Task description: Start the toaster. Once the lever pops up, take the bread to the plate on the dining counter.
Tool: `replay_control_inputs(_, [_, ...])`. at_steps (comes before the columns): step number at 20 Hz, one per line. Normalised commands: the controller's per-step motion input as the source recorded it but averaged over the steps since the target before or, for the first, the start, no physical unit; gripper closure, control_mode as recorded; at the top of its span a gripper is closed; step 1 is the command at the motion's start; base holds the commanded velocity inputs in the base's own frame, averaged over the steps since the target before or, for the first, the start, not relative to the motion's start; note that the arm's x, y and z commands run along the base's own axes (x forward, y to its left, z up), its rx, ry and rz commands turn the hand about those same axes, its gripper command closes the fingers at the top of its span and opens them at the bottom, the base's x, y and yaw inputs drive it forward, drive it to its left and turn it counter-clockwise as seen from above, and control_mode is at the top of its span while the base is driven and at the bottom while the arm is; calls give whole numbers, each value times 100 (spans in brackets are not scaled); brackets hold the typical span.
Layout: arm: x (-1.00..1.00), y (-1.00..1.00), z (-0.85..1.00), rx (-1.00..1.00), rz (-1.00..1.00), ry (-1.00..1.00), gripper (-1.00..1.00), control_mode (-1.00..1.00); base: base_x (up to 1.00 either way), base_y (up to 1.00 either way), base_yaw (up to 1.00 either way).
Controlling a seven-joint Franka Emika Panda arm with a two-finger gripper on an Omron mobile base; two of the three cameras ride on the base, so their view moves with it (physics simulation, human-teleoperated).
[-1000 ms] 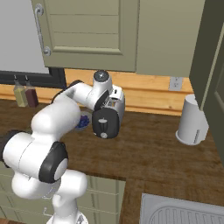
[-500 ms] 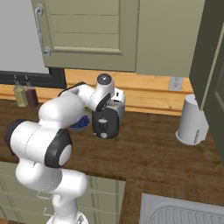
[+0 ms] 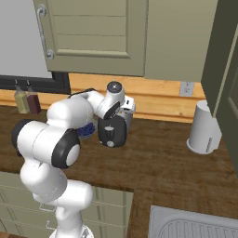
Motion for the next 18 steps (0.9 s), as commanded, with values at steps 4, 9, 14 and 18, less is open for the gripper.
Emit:
replay_control_inputs(4, [20,-7,-12,0,0,0,-100,-100,0,0,0])
replay_control_inputs(9, [20,0,-17,0,0,0,-100,-100,0,0,0])
replay_control_inputs(14, [16,0,-21,1,0,0,-100,-100,0,0,0])
replay_control_inputs(18, [16,0,-24,2,0,0,-100,-100,0,0,0])
